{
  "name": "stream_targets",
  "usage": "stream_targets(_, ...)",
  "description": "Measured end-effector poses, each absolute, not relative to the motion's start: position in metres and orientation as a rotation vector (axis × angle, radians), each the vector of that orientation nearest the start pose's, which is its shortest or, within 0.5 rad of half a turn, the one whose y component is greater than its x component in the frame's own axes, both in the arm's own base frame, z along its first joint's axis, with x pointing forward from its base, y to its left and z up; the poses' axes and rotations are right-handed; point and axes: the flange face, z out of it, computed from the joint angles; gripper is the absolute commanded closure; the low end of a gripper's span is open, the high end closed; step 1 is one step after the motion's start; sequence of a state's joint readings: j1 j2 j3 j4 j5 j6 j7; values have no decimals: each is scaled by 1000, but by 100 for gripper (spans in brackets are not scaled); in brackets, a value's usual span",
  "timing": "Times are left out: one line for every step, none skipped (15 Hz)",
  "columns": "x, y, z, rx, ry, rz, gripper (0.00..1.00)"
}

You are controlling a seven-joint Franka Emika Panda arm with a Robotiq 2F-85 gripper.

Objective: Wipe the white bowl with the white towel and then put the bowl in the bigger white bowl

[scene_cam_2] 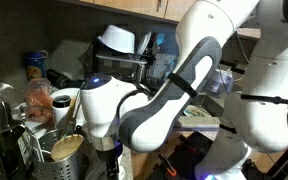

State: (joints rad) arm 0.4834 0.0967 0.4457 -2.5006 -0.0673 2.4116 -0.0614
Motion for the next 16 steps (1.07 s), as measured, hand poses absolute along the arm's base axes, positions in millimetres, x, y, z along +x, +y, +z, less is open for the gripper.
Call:
stream_targets(263, 364, 236, -2793, -1611, 241, 26)
stream_targets(259, 365, 235, -2808, -1616, 227, 34)
stream_targets(255, 366, 234, -2820, -1621, 216, 42)
stream_targets(252, 368, 233, -2830, -1627, 209, 49)
stream_targets(249, 368, 232, -2839, -1633, 202, 58)
stream_targets(246, 369, 231, -2848, -1639, 197, 65)
stream_targets(244, 369, 230, -2855, -1643, 192, 73)
stream_targets(242, 369, 230, -2862, -1649, 185, 80)
stream_targets(241, 369, 229, -2867, -1656, 180, 88)
stream_targets(240, 369, 229, -2872, -1660, 175, 94)
stream_targets(239, 369, 228, -2877, -1664, 170, 98)
stream_targets(238, 369, 228, -2880, -1672, 166, 98)
stream_targets(238, 369, 227, -2885, -1673, 161, 100)
stream_targets(238, 369, 227, -2885, -1675, 159, 98)
stream_targets(238, 369, 227, -2886, -1675, 159, 96)
stream_targets(238, 368, 227, -2887, -1672, 159, 95)
